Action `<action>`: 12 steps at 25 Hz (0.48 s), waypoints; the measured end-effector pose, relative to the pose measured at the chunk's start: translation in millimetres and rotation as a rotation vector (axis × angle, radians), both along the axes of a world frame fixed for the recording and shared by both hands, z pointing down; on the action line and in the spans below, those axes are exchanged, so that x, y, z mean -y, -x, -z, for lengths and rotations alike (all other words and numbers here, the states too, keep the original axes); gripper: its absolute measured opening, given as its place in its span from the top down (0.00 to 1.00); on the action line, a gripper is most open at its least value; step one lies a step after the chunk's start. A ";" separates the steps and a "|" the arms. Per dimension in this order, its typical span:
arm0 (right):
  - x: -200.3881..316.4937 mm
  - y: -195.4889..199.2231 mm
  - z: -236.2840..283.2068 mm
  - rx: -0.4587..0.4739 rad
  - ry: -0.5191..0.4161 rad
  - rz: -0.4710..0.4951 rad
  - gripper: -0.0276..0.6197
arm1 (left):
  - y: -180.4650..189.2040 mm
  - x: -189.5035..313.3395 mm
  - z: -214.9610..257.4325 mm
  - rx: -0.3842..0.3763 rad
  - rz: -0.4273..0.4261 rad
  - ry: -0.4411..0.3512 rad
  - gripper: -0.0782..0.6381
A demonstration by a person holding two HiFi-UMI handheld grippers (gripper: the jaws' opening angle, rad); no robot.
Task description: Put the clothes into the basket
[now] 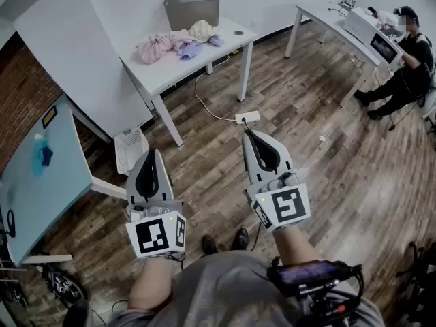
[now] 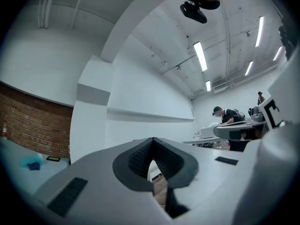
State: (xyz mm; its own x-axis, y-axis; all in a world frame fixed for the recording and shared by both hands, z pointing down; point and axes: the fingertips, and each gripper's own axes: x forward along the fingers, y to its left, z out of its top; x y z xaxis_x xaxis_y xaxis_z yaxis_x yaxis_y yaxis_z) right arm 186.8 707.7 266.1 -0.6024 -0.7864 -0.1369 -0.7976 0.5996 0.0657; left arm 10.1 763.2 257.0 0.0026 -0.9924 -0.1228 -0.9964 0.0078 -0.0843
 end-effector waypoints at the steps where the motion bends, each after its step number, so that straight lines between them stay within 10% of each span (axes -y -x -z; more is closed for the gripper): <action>1: -0.7 -0.6 -0.6 -0.001 0.001 0.001 0.95 | -1.2 -0.4 -0.2 0.000 -0.001 0.000 0.88; 12: -1.9 -12.9 -0.4 -0.001 0.001 0.004 0.95 | -16.4 1.3 1.8 0.005 -0.006 0.002 0.88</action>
State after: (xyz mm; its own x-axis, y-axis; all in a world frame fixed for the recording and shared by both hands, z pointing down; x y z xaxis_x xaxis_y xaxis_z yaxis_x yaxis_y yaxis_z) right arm 199.7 709.6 266.6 -0.6060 -0.7838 -0.1355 -0.7949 0.6032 0.0662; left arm 26.5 761.9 255.3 0.0093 -0.9926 -0.1207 -0.9960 0.0015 -0.0891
